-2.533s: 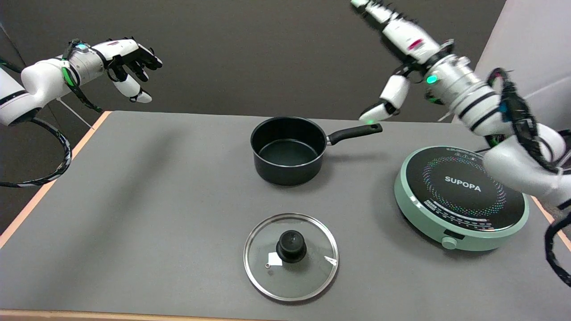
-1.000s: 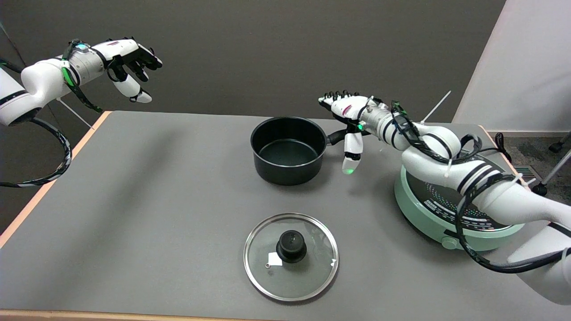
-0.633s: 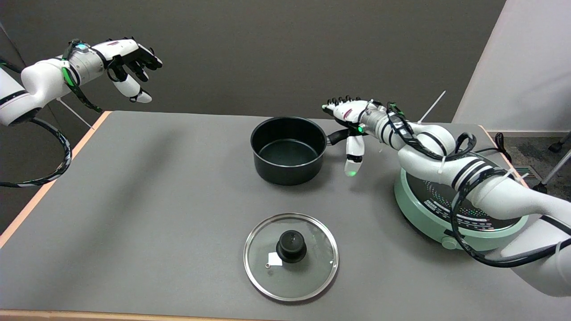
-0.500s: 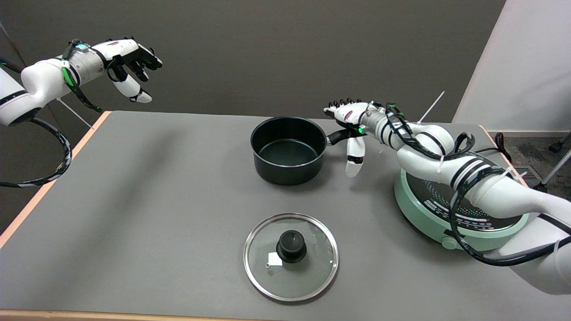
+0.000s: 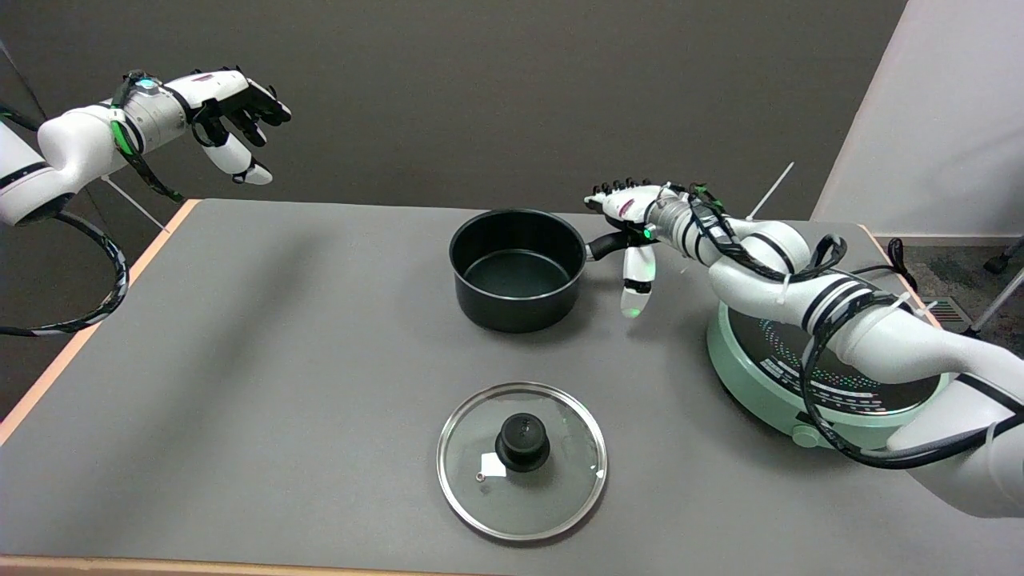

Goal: Pick up the pot.

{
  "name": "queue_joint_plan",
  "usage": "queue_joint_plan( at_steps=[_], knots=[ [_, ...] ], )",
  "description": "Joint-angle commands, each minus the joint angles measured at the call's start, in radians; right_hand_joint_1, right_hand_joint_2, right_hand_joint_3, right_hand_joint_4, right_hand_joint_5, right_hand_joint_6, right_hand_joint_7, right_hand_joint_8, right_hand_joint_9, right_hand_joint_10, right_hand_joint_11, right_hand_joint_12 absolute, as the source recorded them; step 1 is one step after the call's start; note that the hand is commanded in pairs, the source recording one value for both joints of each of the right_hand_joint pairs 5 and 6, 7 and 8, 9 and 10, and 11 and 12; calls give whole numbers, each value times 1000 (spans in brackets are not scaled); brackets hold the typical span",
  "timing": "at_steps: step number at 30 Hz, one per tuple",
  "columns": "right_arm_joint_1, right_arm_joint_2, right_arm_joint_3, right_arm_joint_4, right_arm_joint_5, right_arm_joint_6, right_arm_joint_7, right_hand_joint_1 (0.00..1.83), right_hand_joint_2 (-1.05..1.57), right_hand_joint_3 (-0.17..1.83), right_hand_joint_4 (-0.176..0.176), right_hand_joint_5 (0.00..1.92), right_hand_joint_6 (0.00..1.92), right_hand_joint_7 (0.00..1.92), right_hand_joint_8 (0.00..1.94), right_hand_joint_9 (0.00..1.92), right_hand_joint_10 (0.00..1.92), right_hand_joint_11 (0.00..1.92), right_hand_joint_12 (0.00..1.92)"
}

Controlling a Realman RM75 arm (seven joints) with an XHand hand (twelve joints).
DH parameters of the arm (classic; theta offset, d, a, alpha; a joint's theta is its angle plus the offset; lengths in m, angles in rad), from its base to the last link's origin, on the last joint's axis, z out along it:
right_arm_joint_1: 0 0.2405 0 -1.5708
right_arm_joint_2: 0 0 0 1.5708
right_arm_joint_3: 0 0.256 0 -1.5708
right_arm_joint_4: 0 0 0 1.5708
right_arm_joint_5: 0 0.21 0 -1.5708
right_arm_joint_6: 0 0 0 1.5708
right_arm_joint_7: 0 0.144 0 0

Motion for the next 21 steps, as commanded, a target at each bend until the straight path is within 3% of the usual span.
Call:
queue_joint_plan(
  at_steps=[1,7,12,13,14,19,21],
  knots=[
    [-3,-5,-12,-30,-7,46,-3,1223,-488,732,-63,53,53,53,53,53,53,53,53],
    [-13,-2,-11,-31,-7,47,-3,1203,-487,705,-48,43,43,43,43,43,43,43,43],
    [-16,-1,-12,-33,-7,47,-1,1141,-552,678,24,57,57,57,57,57,57,57,57],
    [-18,-1,-12,-34,-7,47,1,1134,-572,722,57,57,57,57,57,57,57,57,57],
    [-19,-1,-12,-34,-7,47,1,1126,-574,736,176,58,58,58,58,58,58,58,58],
    [-22,0,-11,-33,-7,47,-2,1126,-568,808,176,56,56,56,56,56,56,56,56],
    [-22,2,-7,-33,-7,47,-3,1141,-583,934,176,91,91,91,91,91,91,91,91]
  ],
)
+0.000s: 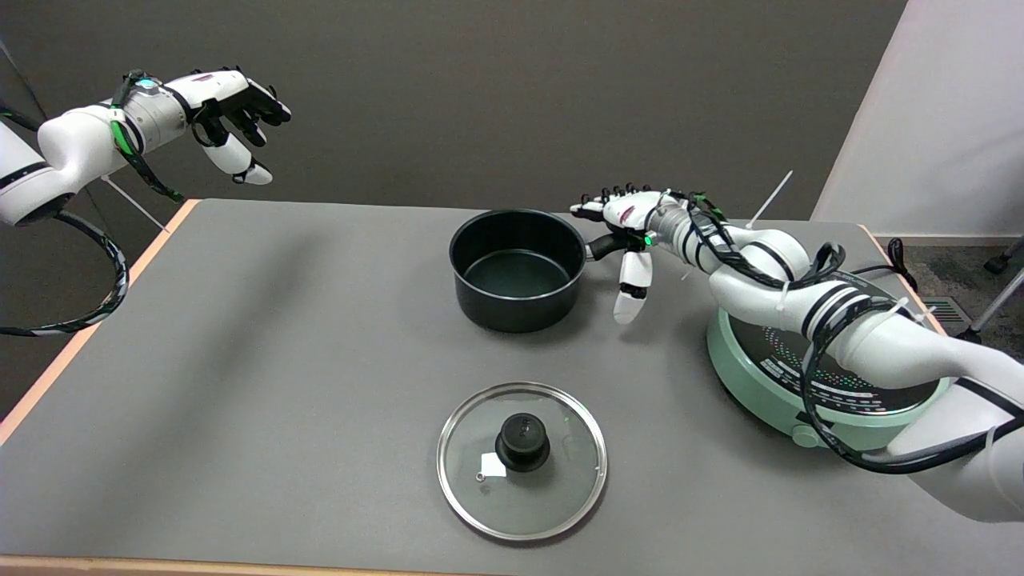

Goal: Pick up the pot.

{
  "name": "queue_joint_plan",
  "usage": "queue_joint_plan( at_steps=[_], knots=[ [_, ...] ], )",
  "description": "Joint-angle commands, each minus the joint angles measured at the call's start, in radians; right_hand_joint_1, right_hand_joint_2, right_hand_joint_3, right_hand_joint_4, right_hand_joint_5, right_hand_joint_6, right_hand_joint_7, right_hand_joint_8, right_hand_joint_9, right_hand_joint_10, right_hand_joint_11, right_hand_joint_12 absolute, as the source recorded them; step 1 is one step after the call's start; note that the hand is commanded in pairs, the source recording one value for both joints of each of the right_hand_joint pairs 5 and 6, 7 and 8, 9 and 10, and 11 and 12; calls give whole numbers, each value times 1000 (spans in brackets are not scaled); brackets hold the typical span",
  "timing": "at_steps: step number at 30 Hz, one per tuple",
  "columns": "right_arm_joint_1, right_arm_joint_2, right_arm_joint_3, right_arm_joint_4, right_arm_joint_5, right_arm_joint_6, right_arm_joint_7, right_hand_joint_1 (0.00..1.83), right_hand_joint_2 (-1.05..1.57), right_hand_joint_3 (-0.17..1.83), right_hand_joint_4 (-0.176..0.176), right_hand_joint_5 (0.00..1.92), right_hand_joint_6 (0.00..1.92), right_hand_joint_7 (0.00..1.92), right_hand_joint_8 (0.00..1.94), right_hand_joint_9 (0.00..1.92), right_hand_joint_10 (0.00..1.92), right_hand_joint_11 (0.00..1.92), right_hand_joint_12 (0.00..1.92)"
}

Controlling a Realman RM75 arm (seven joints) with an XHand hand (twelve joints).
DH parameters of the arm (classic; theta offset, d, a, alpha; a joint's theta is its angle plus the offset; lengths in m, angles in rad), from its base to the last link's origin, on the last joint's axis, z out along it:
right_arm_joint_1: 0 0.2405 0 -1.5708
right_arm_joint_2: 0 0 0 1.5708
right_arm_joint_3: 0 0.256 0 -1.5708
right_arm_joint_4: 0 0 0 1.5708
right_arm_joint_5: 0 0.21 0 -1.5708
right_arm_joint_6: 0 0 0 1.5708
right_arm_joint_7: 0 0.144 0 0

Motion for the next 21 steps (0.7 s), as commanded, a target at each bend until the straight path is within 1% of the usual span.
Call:
queue_joint_plan(
  at_steps=[1,2,4,9,10,11,12,13,14,15,16,18,19,20,21],
  knots=[
    [-10,4,3,-7,-1,9,-1,1154,-599,1021,176,122,122,122,122,122,122,122,122],
    [-9,4,3,-7,-1,9,-1,1152,-605,1119,176,162,162,162,162,162,162,162,162],
    [-7,3,3,-7,-1,9,0,1150,-593,1221,176,234,234,234,234,234,234,234,234],
    [-4,2,0,-11,0,19,0,1131,-526,1291,176,459,459,459,459,459,459,459,459],
    [-3,1,0,-11,0,21,-1,1119,-507,1311,176,589,589,589,589,589,589,589,589],
    [-2,1,0,-11,0,21,-1,1095,-459,1274,176,716,716,716,716,716,716,716,716],
    [-2,1,1,-11,0,21,-1,1069,-402,1192,176,833,833,833,833,833,833,833,833],
    [-1,1,2,-11,0,22,-1,1070,-378,1157,176,868,868,868,868,868,868,868,868],
    [0,1,2,-12,-1,24,-1,1075,-294,1027,45,977,977,977,977,977,977,977,977],
    [1,1,2,-13,-1,27,-1,1079,-236,943,14,1046,1046,1046,1046,1046,1046,1046,1046],
    [3,0,3,-13,-1,29,-1,1084,-190,880,-1,1104,1104,1104,1104,1104,1104,1104,1104],
    [6,0,3,-13,0,30,-1,1121,-26,634,-61,1314,1314,1314,1314,1314,1314,1314,1314],
    [8,-1,3,-13,0,30,-1,1139,29,592,-86,1413,1413,1413,1413,1413,1413,1413,1413],
    [8,-2,3,-13,0,30,-1,1149,61,584,-97,1481,1481,1481,1481,1481,1481,1481,1481],
    [10,-2,3,-13,1,32,-1,1157,88,589,-95,1529,1529,1529,1529,1529,1529,1529,1529]
  ],
)
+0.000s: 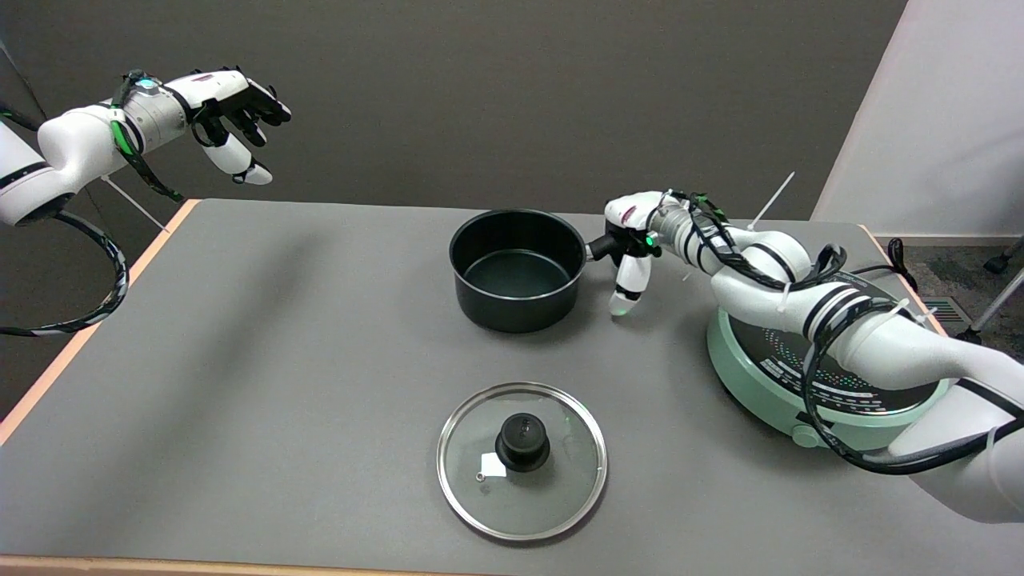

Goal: Pick up the pot.

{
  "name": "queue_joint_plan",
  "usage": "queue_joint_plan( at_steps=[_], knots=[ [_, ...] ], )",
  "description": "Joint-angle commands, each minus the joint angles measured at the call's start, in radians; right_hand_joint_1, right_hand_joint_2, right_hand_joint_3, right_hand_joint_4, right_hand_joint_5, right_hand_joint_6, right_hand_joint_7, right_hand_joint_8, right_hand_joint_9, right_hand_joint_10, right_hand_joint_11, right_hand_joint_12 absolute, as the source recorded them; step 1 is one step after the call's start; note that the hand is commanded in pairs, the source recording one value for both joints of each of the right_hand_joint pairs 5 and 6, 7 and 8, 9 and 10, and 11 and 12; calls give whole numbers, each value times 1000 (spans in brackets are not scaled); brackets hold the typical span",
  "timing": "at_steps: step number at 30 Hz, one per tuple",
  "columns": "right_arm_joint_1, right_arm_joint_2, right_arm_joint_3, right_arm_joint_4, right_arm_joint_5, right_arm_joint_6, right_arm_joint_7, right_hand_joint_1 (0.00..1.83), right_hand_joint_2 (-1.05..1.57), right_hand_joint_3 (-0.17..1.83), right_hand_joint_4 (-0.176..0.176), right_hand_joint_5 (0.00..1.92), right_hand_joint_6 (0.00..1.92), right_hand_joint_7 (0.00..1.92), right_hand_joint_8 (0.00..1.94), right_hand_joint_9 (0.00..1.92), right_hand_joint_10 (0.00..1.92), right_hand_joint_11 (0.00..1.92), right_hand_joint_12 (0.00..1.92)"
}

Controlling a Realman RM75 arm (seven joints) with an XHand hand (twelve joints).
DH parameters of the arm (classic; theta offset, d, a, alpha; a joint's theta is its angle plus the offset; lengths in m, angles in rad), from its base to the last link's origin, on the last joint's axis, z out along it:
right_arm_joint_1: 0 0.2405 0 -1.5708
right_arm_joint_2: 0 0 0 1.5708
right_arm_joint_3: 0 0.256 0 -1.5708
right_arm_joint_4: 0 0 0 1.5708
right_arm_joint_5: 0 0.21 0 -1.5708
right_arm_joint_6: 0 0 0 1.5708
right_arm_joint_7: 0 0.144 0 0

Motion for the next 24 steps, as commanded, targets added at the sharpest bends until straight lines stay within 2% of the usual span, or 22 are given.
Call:
queue_joint_plan(
  at_steps=[1,6,9,16,18,19,24],
  knots=[
    [15,-3,2,-5,3,17,-2,1168,129,597,-90,1576,1576,1576,1576,1576,1576,1576,1576],
    [17,-4,5,-14,12,21,7,1200,257,632,-62,1703,1703,1703,1703,1703,1703,1703,1703],
    [20,-5,5,-19,31,22,7,1201,359,658,-12,1917,1917,1917,1917,1917,1917,1917,1917],
    [21,-5,3,-30,43,37,8,1233,200,715,-15,1920,1920,1920,1920,1920,1920,1920,1920],
    [19,-5,5,-30,43,38,8,1245,260,690,-15,1920,1920,1920,1920,1920,1920,1920,1920],
    [18,-5,5,-30,43,40,8,1239,316,680,-16,1920,1920,1920,1920,1920,1920,1920,1920],
    [15,-3,23,-48,95,66,10,1023,1065,604,-22,1920,1920,1920,1920,1920,1920,1920,1920]
  ],
)
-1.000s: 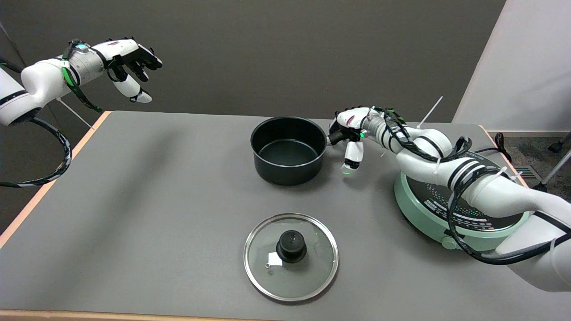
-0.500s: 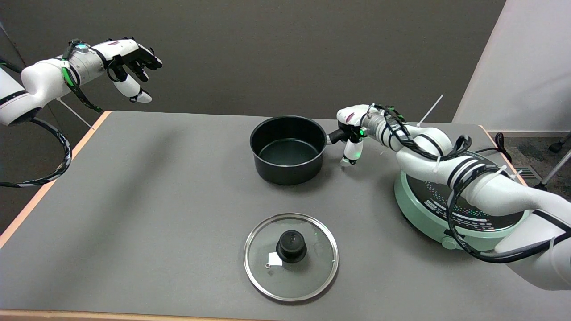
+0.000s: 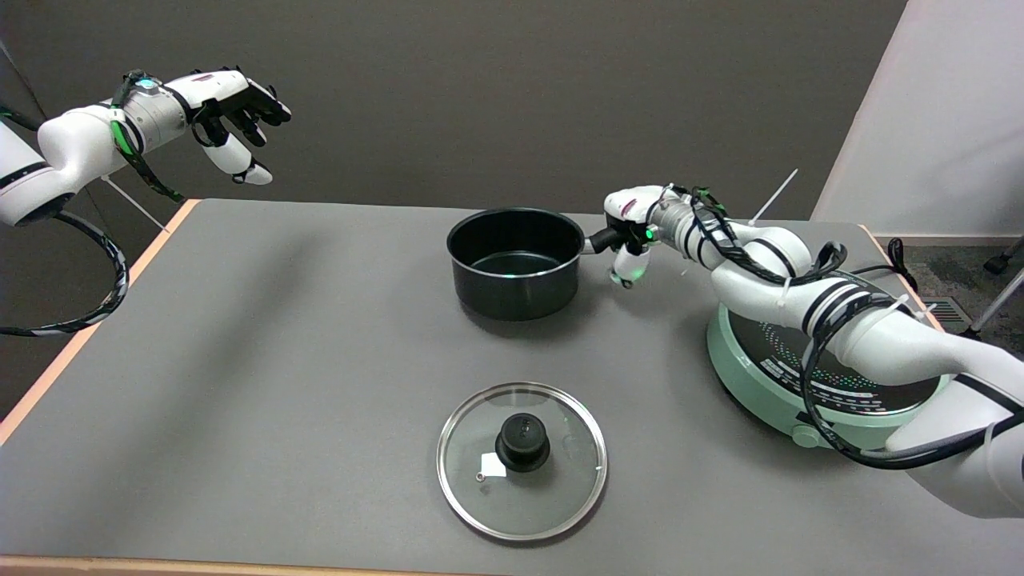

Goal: Pick up the pot.

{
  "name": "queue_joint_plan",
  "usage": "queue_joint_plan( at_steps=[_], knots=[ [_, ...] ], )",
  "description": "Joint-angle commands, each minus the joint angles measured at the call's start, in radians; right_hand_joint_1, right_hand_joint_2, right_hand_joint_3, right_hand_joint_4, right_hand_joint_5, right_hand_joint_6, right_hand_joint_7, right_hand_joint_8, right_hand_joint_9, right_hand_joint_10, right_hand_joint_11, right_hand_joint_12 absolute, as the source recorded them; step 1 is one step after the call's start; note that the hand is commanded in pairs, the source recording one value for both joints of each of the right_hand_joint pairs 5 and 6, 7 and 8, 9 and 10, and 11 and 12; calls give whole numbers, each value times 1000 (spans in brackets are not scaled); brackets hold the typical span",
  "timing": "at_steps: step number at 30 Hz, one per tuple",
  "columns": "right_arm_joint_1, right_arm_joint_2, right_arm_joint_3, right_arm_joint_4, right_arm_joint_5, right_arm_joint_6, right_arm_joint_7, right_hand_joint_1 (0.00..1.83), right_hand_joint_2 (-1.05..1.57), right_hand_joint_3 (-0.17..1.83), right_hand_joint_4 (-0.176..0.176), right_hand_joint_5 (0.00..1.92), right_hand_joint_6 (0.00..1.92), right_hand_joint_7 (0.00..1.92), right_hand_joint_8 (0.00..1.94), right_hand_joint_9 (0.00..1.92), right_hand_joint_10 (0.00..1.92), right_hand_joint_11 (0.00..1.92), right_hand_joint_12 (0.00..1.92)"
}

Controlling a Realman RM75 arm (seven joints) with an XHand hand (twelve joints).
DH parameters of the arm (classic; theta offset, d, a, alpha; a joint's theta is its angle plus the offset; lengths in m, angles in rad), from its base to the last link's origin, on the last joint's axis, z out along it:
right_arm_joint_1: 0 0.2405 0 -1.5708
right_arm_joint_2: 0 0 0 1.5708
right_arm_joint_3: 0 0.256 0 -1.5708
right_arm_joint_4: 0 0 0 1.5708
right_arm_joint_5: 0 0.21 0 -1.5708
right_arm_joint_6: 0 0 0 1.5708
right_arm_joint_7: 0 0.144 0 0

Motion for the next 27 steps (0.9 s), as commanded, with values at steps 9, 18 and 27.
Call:
queue_joint_plan(
  at_steps=[9,18,27],
  knots=[
    [1,1,25,-50,107,67,5,958,1251,684,-30,1920,1920,1920,1920,1920,1920,1920,1920],
    [-25,28,60,-4,141,147,-3,927,1344,703,-46,1920,1920,1920,1920,1920,1920,1920,1920],
    [-129,57,211,129,141,243,-6,911,1389,694,-48,1920,1920,1920,1920,1920,1920,1920,1920]
  ],
)
